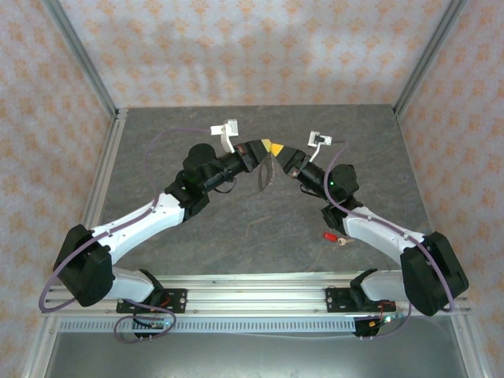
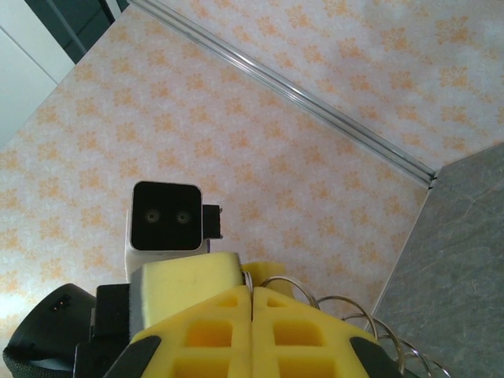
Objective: Put the keys on the keyring
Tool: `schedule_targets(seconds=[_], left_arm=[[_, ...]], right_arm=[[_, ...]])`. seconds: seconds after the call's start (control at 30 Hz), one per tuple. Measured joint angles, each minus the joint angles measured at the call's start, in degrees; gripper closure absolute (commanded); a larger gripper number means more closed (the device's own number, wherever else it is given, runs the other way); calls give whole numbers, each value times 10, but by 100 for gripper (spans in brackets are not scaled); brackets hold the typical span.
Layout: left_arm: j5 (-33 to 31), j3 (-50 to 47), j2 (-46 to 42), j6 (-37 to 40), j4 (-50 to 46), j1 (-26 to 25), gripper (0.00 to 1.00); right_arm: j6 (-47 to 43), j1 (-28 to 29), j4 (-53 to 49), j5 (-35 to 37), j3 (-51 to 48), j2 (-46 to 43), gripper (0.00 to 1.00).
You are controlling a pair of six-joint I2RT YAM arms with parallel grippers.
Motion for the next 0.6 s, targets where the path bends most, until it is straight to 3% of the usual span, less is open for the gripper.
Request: schedule_targets(seconds=[0.17, 0.3, 0.4, 0.47, 0.53, 0.57, 0.6], left_arm=[[-2, 0, 0, 2, 1, 0, 100], [-5, 0, 0, 2, 0, 0, 100], [-7, 0, 0, 7, -14, 0, 100], [-8, 0, 0, 14, -25, -1, 100], [-7, 0, 0, 25, -35, -3, 100], [-7, 0, -1, 30, -40, -4, 100], [-5, 1, -1, 37, -46, -4, 100]], right_arm=[[0, 0, 0, 4, 0, 0, 100], [-1, 0, -3, 6, 0, 0, 96], [-16, 0, -39, 11, 1, -11, 48], [-34, -1, -88, 17, 7, -29, 26], [-54, -8, -148, 23, 17, -58, 6], [-63, -13, -170, 27, 22, -72, 0], [-70, -19, -193, 30, 28, -82, 0]])
